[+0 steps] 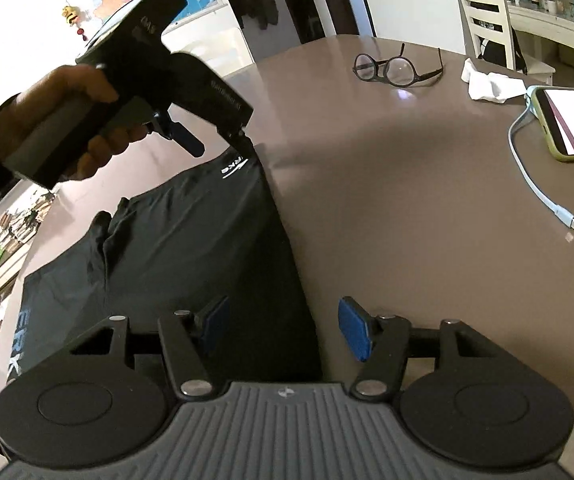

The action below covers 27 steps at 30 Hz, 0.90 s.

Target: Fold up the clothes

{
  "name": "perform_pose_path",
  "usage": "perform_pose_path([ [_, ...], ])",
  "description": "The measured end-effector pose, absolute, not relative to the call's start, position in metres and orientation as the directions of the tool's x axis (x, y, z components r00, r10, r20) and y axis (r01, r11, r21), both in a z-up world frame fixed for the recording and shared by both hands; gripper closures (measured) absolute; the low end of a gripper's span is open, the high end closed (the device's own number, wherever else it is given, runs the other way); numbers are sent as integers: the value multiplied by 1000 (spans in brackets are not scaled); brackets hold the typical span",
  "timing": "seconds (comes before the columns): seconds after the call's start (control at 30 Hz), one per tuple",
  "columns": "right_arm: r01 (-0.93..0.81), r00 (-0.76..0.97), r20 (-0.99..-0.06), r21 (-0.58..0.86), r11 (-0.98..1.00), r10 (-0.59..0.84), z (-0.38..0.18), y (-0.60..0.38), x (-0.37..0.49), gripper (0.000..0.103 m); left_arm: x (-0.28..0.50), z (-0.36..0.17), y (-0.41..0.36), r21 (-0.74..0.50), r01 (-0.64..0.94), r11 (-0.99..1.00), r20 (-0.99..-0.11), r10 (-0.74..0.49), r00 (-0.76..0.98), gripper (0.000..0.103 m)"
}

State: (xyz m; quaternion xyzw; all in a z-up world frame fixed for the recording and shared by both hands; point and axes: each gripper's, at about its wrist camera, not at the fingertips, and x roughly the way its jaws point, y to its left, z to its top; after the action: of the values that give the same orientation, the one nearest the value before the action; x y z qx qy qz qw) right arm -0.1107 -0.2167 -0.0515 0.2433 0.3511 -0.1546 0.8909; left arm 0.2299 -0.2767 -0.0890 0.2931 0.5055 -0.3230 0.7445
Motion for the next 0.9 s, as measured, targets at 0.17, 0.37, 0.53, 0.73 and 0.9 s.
perform_pose_path([
  [0.17,439,702,-704,303,846,-112,-53,-216,-109,42,236,-98,-282,114,724,680,-948,-145,285,43],
  [0.37,438,702,-704,308,845,-107,-53,-218,-110,46,242,-99,-282,122,674,729,-946,-120,301,57],
  [0.53,435,691,-714,282,855,-116,-54,-215,-110,81,232,-100,-282,128,700,702,-946,-126,300,96],
  [0.73,420,694,-710,270,866,-115,-53,-214,-112,91,223,-102,-274,108,712,694,-933,-176,313,99],
  [0.9,380,745,-664,332,863,-73,-36,-216,-118,93,219,-89,-261,46,713,700,-921,-246,301,99],
])
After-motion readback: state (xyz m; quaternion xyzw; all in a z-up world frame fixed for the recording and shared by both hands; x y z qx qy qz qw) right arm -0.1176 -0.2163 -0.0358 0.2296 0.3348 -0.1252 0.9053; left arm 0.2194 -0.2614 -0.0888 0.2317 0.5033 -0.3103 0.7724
